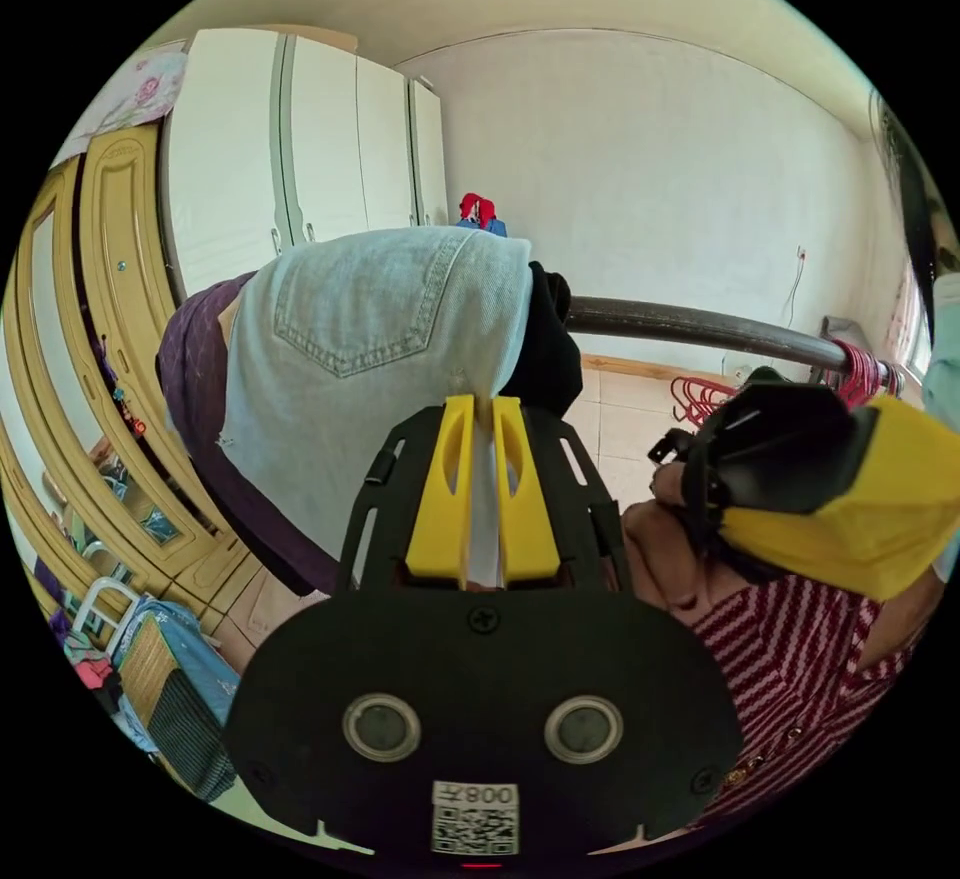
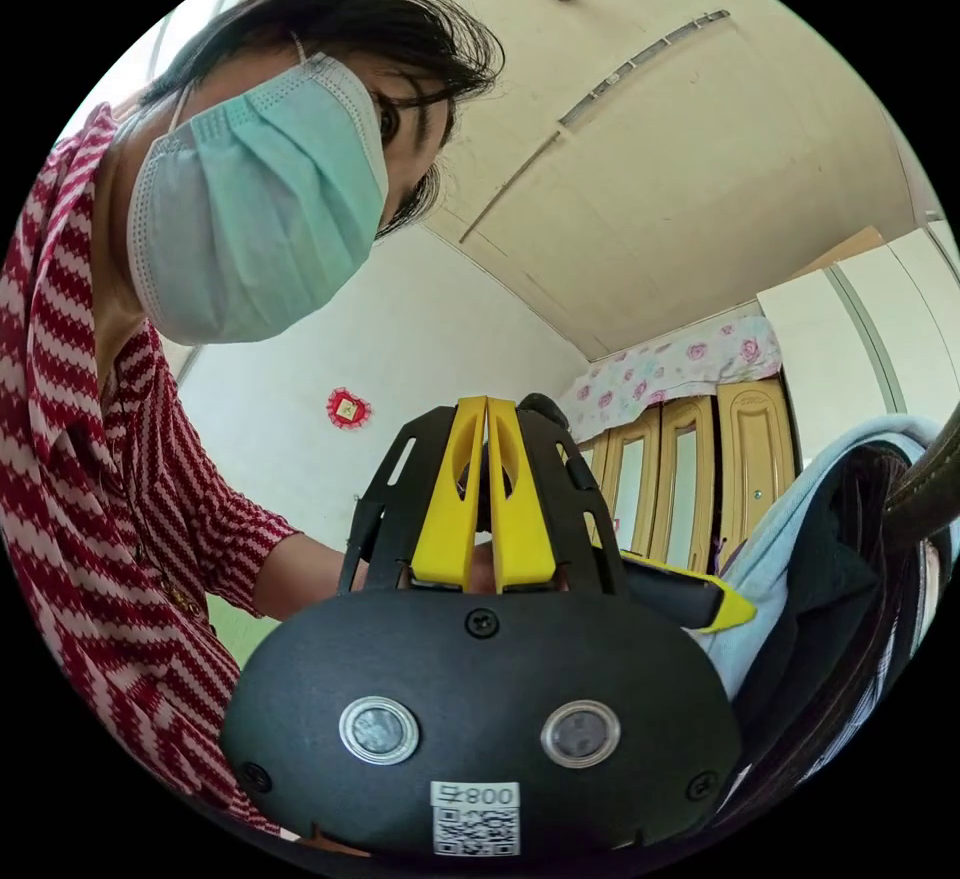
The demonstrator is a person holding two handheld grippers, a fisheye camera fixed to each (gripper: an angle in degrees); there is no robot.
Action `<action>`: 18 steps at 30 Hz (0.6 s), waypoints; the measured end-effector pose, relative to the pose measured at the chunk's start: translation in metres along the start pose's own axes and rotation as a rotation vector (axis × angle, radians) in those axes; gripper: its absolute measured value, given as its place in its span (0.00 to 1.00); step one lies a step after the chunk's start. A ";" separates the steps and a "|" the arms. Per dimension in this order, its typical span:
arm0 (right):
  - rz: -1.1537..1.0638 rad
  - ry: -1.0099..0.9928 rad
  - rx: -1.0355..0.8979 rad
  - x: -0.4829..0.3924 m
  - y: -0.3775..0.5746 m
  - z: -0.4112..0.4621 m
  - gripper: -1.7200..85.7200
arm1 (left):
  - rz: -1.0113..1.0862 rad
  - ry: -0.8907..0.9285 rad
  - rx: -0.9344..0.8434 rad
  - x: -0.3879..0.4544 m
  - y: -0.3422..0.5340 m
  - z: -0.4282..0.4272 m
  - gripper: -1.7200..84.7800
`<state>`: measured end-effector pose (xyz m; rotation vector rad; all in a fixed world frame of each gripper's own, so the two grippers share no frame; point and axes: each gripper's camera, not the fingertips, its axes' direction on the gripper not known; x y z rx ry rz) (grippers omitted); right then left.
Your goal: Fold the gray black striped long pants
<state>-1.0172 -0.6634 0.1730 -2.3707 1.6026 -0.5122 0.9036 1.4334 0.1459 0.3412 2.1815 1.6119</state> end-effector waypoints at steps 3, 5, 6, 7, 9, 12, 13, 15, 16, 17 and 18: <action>0.024 -0.009 0.000 0.019 0.027 -0.010 0.02 | -0.009 0.026 0.001 0.001 0.000 0.013 0.05; 0.032 -0.015 -0.007 0.028 0.041 -0.014 0.02 | -0.027 0.040 0.003 0.001 -0.002 0.022 0.05; 0.038 -0.018 -0.014 0.034 0.048 -0.016 0.02 | -0.029 0.038 0.003 0.001 -0.003 0.024 0.04; 0.042 -0.022 -0.019 0.038 0.056 -0.018 0.02 | -0.030 0.031 0.002 0.003 -0.004 0.028 0.04; 0.047 -0.021 -0.025 0.044 0.065 -0.023 0.02 | -0.021 -0.003 0.005 0.007 -0.007 0.032 0.04; 0.047 -0.008 -0.036 0.051 0.077 -0.032 0.02 | -0.022 -0.018 0.022 0.011 -0.010 0.036 0.04; 0.050 -0.007 -0.043 0.053 0.081 -0.036 0.02 | -0.028 -0.002 0.028 0.011 -0.011 0.036 0.03; 0.060 -0.011 -0.049 0.056 0.086 -0.041 0.02 | -0.046 0.018 0.037 0.009 -0.013 0.037 0.03; 0.067 -0.018 -0.052 0.058 0.089 -0.045 0.02 | -0.046 0.022 0.038 0.010 -0.015 0.036 0.03; 0.071 -0.020 -0.054 0.058 0.089 -0.047 0.02 | -0.040 0.015 0.037 0.012 -0.017 0.035 0.03; 0.077 -0.022 -0.057 0.059 0.090 -0.051 0.02 | -0.035 0.010 0.035 0.014 -0.019 0.035 0.03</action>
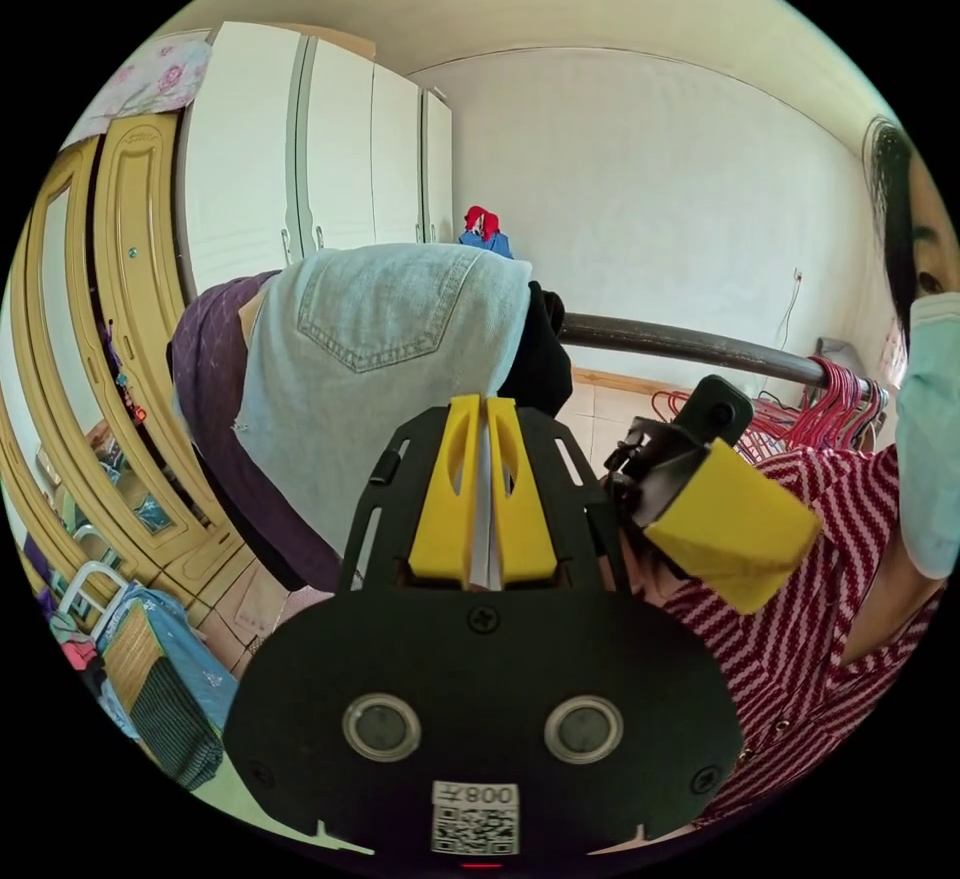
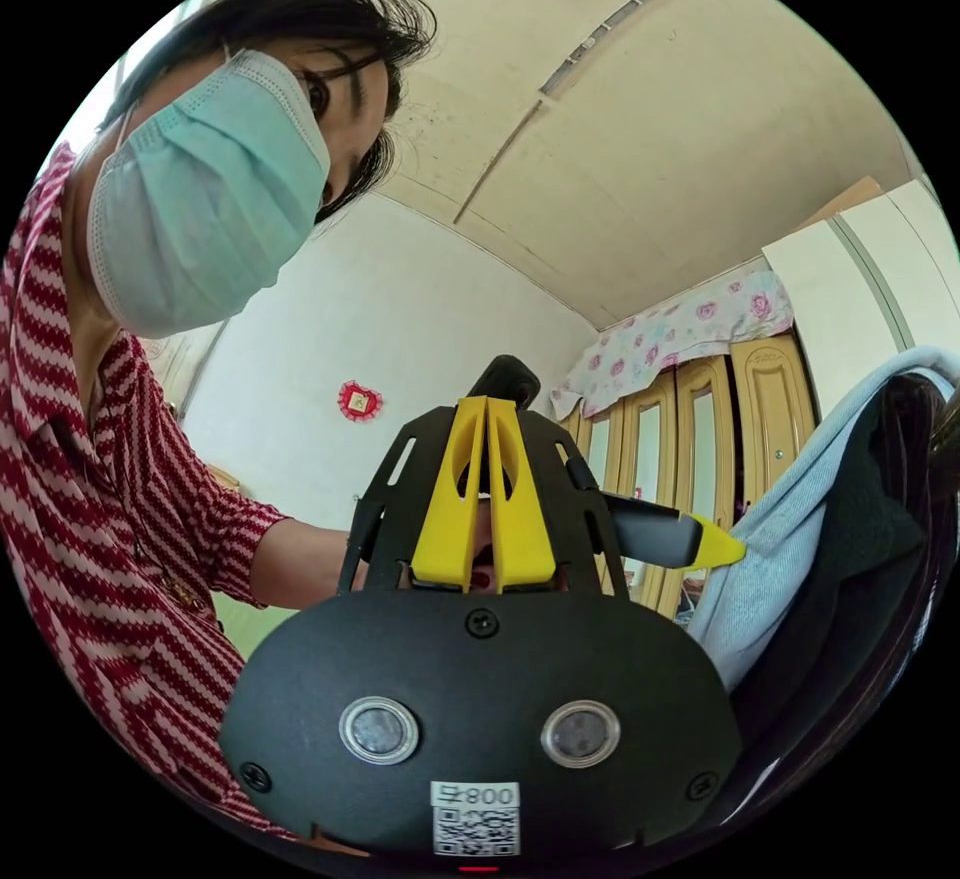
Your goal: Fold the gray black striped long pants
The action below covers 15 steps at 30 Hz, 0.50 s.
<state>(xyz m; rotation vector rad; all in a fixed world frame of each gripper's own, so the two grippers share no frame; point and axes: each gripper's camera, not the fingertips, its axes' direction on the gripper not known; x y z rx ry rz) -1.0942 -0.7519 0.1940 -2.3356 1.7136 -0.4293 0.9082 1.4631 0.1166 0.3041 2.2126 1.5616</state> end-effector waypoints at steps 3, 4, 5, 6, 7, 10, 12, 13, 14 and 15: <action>0.004 0.003 0.002 -0.002 -0.001 -0.012 0.02 | 0.011 -0.017 -0.002 0.005 -0.007 -0.005 0.03; 0.003 0.008 0.002 -0.004 -0.003 -0.018 0.02 | 0.006 -0.015 0.003 0.006 -0.010 -0.009 0.03; 0.004 0.010 0.000 -0.005 -0.004 -0.020 0.02 | -0.004 0.003 0.010 0.005 -0.012 -0.013 0.03; 0.006 0.013 -0.006 -0.007 -0.006 -0.025 0.02 | -0.011 0.010 0.018 0.004 -0.013 -0.016 0.03; 0.010 0.014 -0.010 -0.009 -0.010 -0.031 0.02 | -0.029 0.010 0.034 0.003 -0.015 -0.023 0.03; 0.019 0.011 -0.015 -0.017 -0.021 -0.046 0.02 | -0.044 0.018 0.052 0.004 -0.022 -0.040 0.02; 0.021 0.013 -0.005 -0.023 -0.030 -0.056 0.02 | -0.032 -0.010 0.048 0.009 -0.028 -0.050 0.02; 0.011 0.017 -0.006 -0.028 -0.038 -0.063 0.02 | -0.026 -0.033 0.047 0.012 -0.033 -0.059 0.02; 0.006 0.021 -0.009 -0.031 -0.043 -0.067 0.02 | -0.023 -0.058 0.050 0.014 -0.037 -0.069 0.02; -0.003 0.035 -0.012 -0.038 -0.052 -0.074 0.02 | -0.023 -0.072 0.056 0.014 -0.040 -0.076 0.02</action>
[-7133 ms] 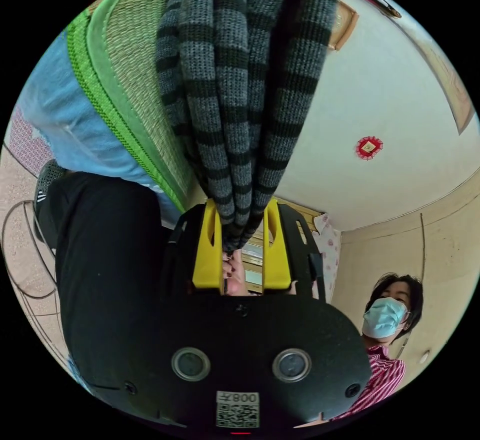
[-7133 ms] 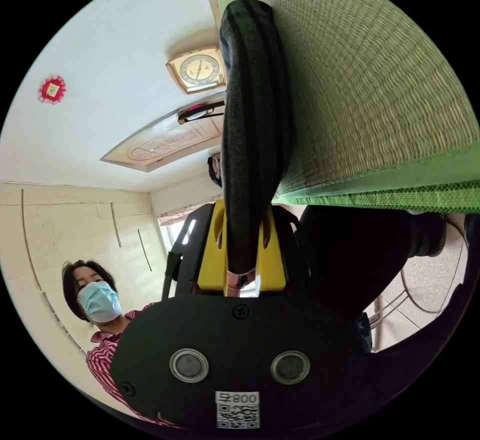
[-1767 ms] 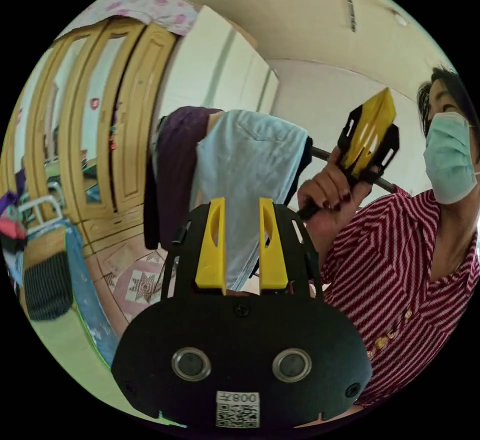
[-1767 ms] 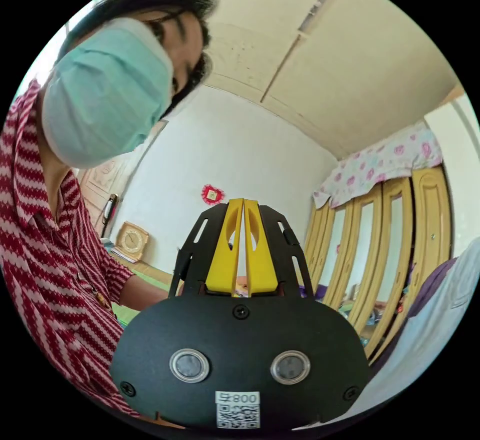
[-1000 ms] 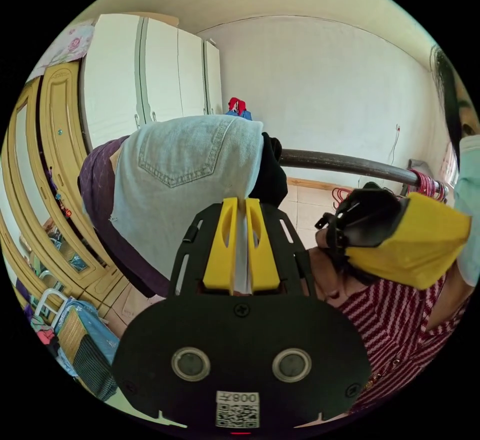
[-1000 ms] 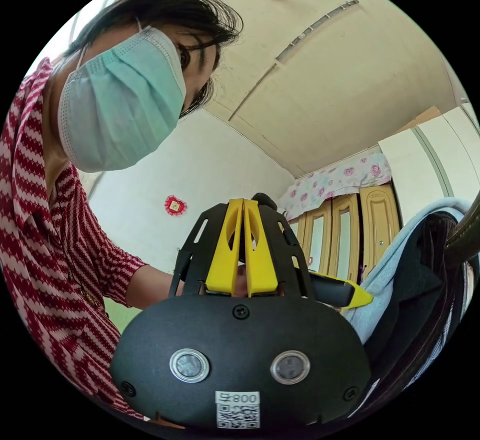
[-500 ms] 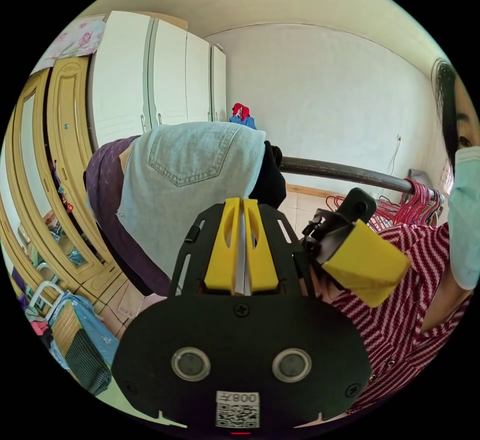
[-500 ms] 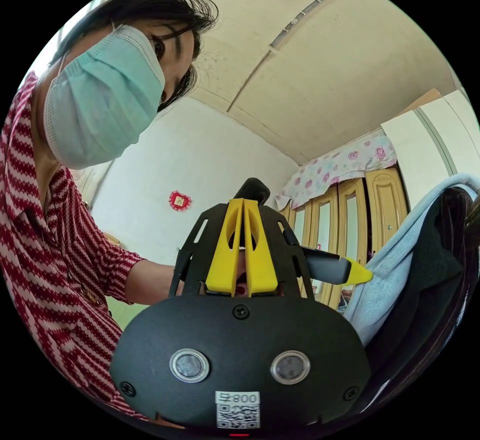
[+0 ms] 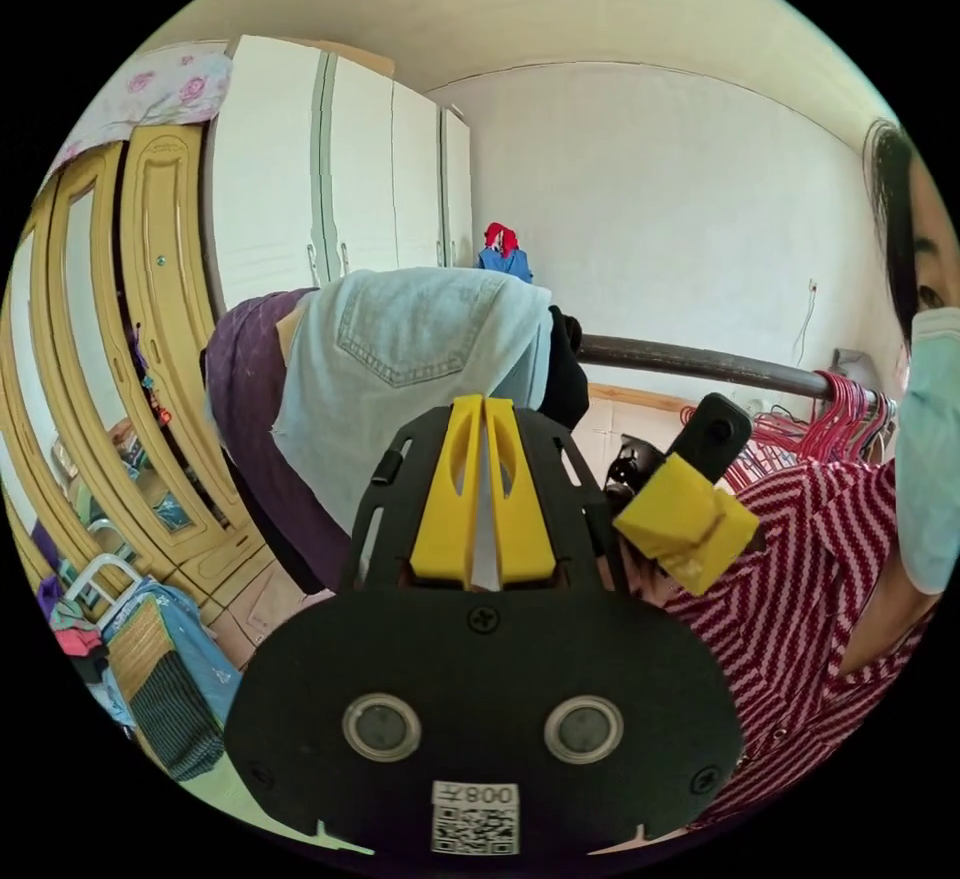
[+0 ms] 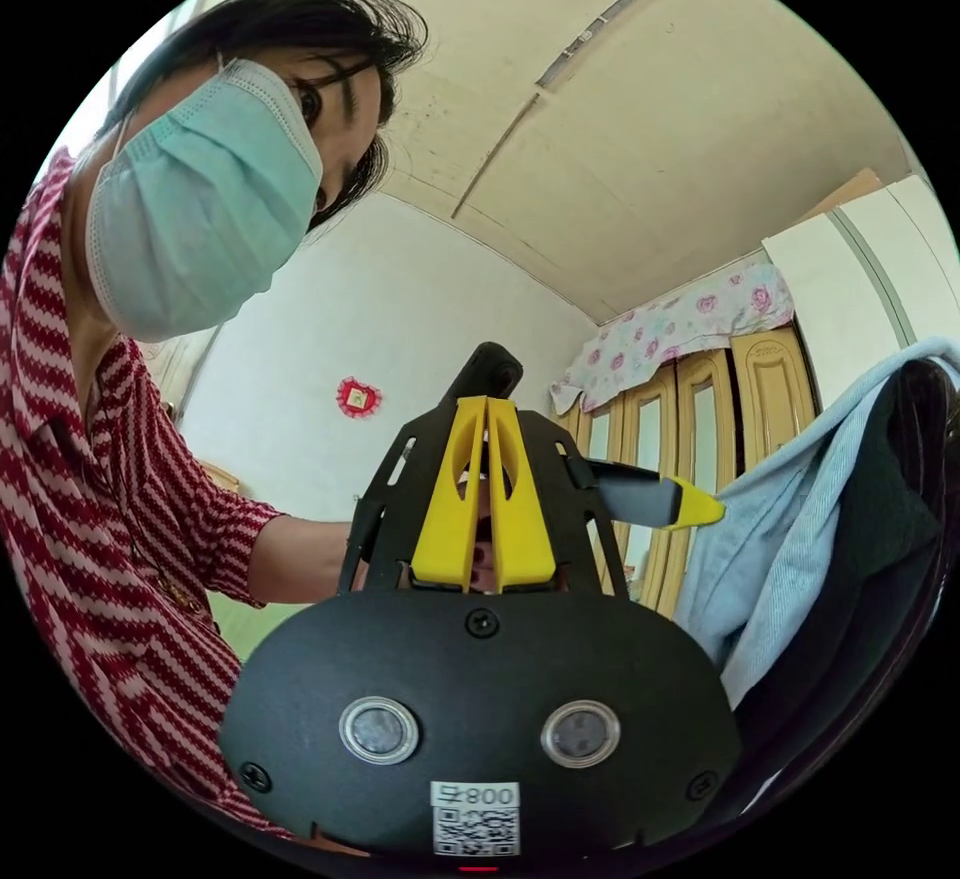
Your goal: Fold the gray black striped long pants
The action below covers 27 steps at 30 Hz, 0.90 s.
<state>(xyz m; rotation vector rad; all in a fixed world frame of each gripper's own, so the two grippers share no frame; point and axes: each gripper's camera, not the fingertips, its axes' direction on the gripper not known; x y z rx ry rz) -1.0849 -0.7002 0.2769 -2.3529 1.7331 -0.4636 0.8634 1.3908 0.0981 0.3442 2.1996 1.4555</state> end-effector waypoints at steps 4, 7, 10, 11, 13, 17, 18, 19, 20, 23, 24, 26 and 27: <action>-0.007 0.117 -0.042 -0.019 -0.036 -0.028 0.02 | -0.055 -0.075 0.080 -0.008 -0.017 -0.056 0.02; 0.009 0.247 -0.098 -0.026 -0.063 -0.045 0.02 | -0.107 -0.167 0.172 -0.011 -0.025 -0.110 0.02; 0.050 0.336 -0.148 -0.028 -0.095 -0.062 0.02 | -0.175 -0.223 0.291 -0.014 -0.026 -0.175 0.02; 0.057 0.356 -0.150 -0.029 -0.101 -0.066 0.02 | -0.194 -0.251 0.327 -0.014 -0.024 -0.202 0.02; 0.076 0.432 -0.167 -0.032 -0.129 -0.079 0.02 | -0.228 -0.277 0.390 -0.012 -0.019 -0.242 0.02; 0.166 0.500 -0.199 -0.034 -0.173 -0.103 0.03 | -0.285 -0.391 0.496 0.002 0.003 -0.340 0.02; 0.211 0.493 -0.189 -0.035 -0.188 -0.115 0.03 | -0.297 -0.403 0.507 0.004 0.006 -0.353 0.02; 0.266 0.492 -0.171 -0.035 -0.202 -0.128 0.03 | -0.314 -0.418 0.531 0.010 0.015 -0.379 0.02; 0.297 0.480 -0.163 -0.035 -0.208 -0.135 0.02 | -0.328 -0.446 0.537 0.016 0.022 -0.402 0.02; 0.422 0.304 -0.109 -0.042 -0.241 -0.166 0.02 | -0.389 -0.509 0.527 0.032 0.043 -0.451 0.02; 0.458 0.267 -0.107 -0.053 -0.257 -0.175 0.02 | -0.410 -0.518 0.526 0.035 0.047 -0.460 0.02; 0.510 0.203 -0.113 -0.069 -0.279 -0.187 0.02 | -0.489 -0.540 0.536 0.044 0.067 -0.494 0.02; 0.563 0.140 -0.128 -0.078 -0.291 -0.193 0.02 | -0.513 -0.541 0.538 0.045 0.072 -0.502 0.02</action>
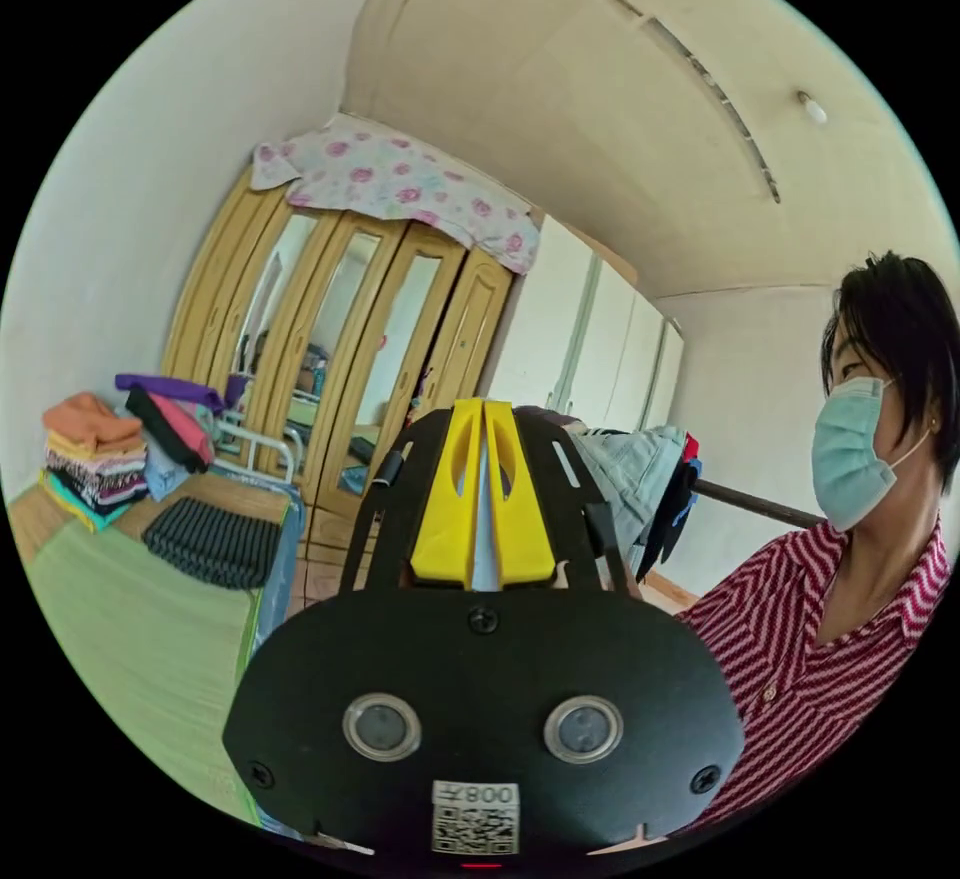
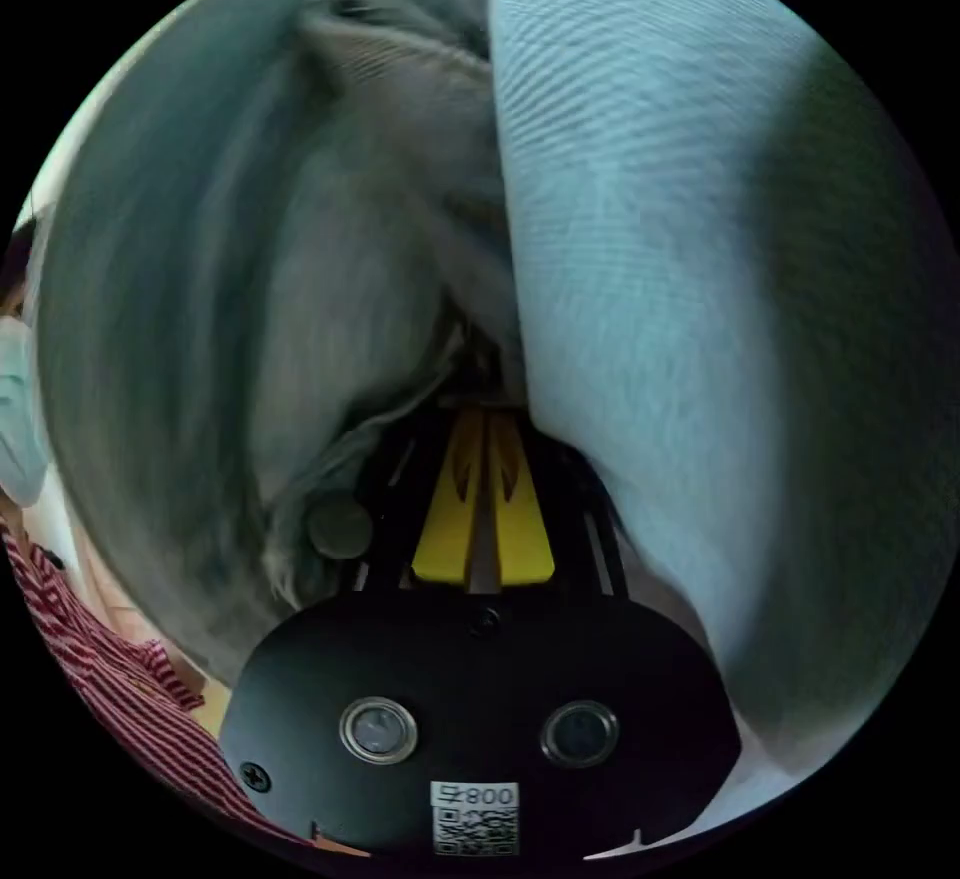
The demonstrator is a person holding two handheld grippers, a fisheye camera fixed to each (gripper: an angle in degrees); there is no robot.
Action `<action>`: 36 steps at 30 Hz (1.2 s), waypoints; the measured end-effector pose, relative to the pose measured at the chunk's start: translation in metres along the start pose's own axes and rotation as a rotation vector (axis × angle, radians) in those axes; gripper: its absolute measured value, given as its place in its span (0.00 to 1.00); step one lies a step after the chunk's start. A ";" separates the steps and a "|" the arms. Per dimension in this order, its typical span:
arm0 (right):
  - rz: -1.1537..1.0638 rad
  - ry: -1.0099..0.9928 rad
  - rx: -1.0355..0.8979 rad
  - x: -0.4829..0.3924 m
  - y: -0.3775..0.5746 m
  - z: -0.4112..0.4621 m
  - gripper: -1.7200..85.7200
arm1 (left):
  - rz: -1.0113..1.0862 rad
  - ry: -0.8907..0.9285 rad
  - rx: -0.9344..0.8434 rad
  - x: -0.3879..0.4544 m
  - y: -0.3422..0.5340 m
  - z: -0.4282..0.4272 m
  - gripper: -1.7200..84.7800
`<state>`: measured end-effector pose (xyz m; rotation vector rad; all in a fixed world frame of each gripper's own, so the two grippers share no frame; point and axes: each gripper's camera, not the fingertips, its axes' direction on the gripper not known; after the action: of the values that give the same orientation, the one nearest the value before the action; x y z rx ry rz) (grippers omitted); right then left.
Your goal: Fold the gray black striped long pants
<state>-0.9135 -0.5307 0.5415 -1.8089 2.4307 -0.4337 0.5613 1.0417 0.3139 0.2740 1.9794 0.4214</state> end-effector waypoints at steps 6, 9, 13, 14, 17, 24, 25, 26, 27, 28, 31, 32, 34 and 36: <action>0.279 -0.258 -0.068 -0.055 -0.026 -0.054 0.01 | -0.096 -0.077 -0.079 -0.020 -0.016 -0.075 0.02; 0.271 -0.234 -0.123 -0.107 -0.056 -0.081 0.02 | -0.143 -0.113 -0.120 -0.027 -0.028 -0.104 0.02; 0.307 -0.290 -0.171 -0.168 -0.105 -0.107 0.04 | -0.253 -0.105 -0.142 -0.044 -0.045 -0.139 0.02; 0.313 -0.295 -0.185 -0.176 -0.113 -0.109 0.05 | -0.274 -0.101 -0.152 -0.046 -0.052 -0.147 0.02; 0.351 -0.327 -0.237 -0.219 -0.149 -0.114 0.06 | -0.304 -0.105 -0.165 -0.051 -0.074 -0.168 0.02; 0.275 -0.453 -0.296 -0.371 -0.272 -0.111 0.07 | -0.303 -0.112 -0.113 -0.061 -0.150 -0.230 0.02; 0.235 -0.477 -0.319 -0.405 -0.298 -0.105 0.07 | -0.294 -0.119 -0.104 -0.062 -0.166 -0.242 0.02; 0.214 -0.487 -0.334 -0.423 -0.311 -0.100 0.07 | -0.286 -0.127 -0.088 -0.062 -0.181 -0.256 0.02; 0.176 -0.510 -0.366 -0.459 -0.336 -0.090 0.06 | -0.282 -0.130 -0.079 -0.062 -0.189 -0.263 0.02; 0.136 -0.546 -0.406 -0.500 -0.360 -0.077 0.06 | -0.275 -0.139 -0.058 -0.061 -0.203 -0.278 0.02; 0.062 -0.708 -0.541 -0.618 -0.405 -0.035 0.05 | -0.277 -0.193 -0.004 -0.058 -0.232 -0.322 0.02; 0.049 -0.746 -0.570 -0.645 -0.410 -0.027 0.05 | -0.289 -0.222 0.013 -0.058 -0.240 -0.342 0.02; -0.028 -0.893 -0.698 -0.765 -0.414 -0.004 0.03 | -0.322 -0.288 0.022 -0.056 -0.247 -0.372 0.02; -0.111 -1.009 -0.860 -0.866 -0.397 0.004 0.02 | -0.375 -0.366 0.006 -0.054 -0.246 -0.400 0.02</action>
<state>-0.2862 0.1859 0.5562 -1.6788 1.8037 1.3702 0.2211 0.7284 0.4143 -0.0207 1.6244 0.1122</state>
